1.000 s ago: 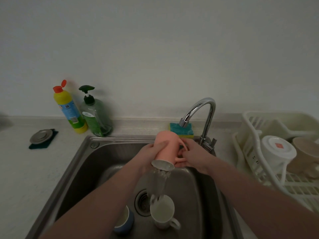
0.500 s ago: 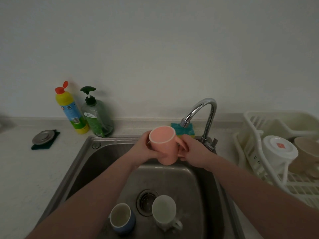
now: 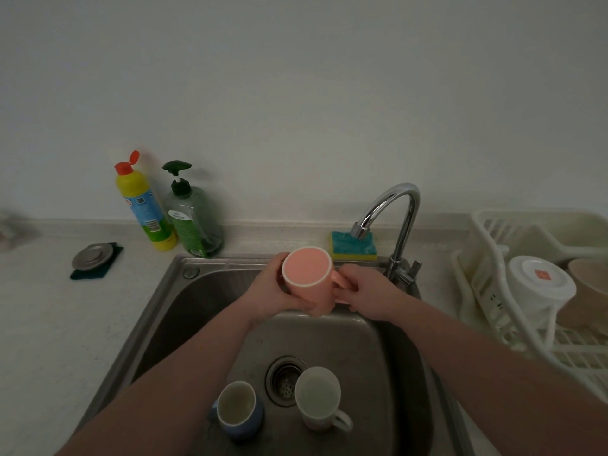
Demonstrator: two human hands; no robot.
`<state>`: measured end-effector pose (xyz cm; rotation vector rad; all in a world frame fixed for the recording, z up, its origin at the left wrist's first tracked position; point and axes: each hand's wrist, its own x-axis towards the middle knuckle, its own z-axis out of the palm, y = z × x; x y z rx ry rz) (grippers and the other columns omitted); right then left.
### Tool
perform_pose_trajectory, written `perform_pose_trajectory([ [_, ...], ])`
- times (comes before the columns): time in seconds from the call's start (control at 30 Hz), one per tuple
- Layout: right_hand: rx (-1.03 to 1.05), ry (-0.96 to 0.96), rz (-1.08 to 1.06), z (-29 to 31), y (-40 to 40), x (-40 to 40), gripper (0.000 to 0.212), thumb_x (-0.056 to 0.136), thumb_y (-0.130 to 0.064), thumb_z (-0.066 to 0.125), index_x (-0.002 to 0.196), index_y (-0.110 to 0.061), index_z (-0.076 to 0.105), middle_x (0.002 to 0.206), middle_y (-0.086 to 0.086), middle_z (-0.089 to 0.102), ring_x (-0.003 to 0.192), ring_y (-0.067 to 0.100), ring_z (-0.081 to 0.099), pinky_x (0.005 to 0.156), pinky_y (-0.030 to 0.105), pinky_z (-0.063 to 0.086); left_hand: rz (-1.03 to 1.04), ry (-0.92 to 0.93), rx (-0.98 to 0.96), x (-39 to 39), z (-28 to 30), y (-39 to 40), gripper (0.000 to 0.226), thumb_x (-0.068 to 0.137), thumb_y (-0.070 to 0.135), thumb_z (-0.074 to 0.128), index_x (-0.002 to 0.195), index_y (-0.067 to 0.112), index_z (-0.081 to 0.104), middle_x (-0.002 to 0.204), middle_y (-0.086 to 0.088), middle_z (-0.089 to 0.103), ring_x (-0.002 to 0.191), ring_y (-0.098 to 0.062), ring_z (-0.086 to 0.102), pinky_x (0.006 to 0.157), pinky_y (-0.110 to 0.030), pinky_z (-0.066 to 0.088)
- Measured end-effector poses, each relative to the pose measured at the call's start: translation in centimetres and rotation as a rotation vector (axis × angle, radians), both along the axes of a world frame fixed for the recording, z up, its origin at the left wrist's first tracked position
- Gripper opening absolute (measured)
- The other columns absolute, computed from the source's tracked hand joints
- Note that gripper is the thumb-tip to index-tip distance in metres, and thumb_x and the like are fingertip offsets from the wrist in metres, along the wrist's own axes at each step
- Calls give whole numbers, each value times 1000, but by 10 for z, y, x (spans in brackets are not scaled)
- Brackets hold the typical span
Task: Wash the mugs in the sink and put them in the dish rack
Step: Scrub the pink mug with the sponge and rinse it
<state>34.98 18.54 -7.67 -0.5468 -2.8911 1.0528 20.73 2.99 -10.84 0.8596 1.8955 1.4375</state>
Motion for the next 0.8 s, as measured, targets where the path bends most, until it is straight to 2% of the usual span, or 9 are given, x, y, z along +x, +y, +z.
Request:
perform_pose_trajectory([
  [0.07,-6,8,-9,0,-1,0,19,91,-19,59,79,-27,48,78,-10,49,82,14,53,74,28,44,12,-11,-6,0,-2,-1,92,35,17,94,113,35,49,120,8,58,114,-10,55,88,-28,51],
  [0.17,6,7,-11,1,-1,3,11,89,-19,61,85,-23,52,81,-7,52,85,17,54,73,28,41,2,-3,-17,0,-2,-2,87,45,3,94,114,34,49,121,6,59,117,-15,55,89,-30,51],
  [0.3,-55,41,-45,10,-3,12,8,88,-20,61,87,-20,53,83,0,58,87,25,61,81,43,53,-16,36,-33,2,11,-1,91,33,24,94,113,33,51,119,6,61,113,-11,58,89,-29,53],
  [0.4,-65,70,-61,23,-5,25,9,88,-18,61,84,-24,55,81,-5,57,87,22,62,82,42,53,-44,101,-39,8,25,-2,98,31,32,92,120,24,51,121,4,60,113,-12,58,94,-32,52],
  [0.47,-42,84,-65,34,-5,38,18,88,-18,62,77,-30,52,77,-10,56,82,18,61,82,40,53,-69,140,-52,15,36,-2,97,34,31,94,120,23,50,119,6,60,111,-10,58,92,-26,51],
  [0.53,-36,90,-68,45,-3,52,20,88,-17,62,76,-29,51,75,-10,56,79,16,59,82,40,53,-97,176,-62,26,50,0,83,44,17,97,111,30,50,114,10,60,106,-8,58,85,-17,50],
  [0.6,-36,90,-76,57,-1,67,8,88,-19,62,83,-21,55,80,-4,60,82,21,62,83,42,53,-121,207,-50,37,66,4,73,51,6,94,105,31,51,109,12,60,100,-5,59,77,-12,49],
  [0.67,-48,113,-129,70,5,82,11,86,-23,63,83,-16,56,80,5,63,82,28,64,79,48,55,-140,220,-27,49,84,13,71,54,-1,91,107,25,52,108,10,61,98,-4,59,72,-10,49],
  [0.8,-102,191,-200,105,21,114,7,85,-17,63,83,-13,57,79,15,66,77,34,69,70,48,58,-190,293,4,72,123,38,66,56,4,92,104,26,52,107,9,61,99,-10,59,77,-16,51],
])
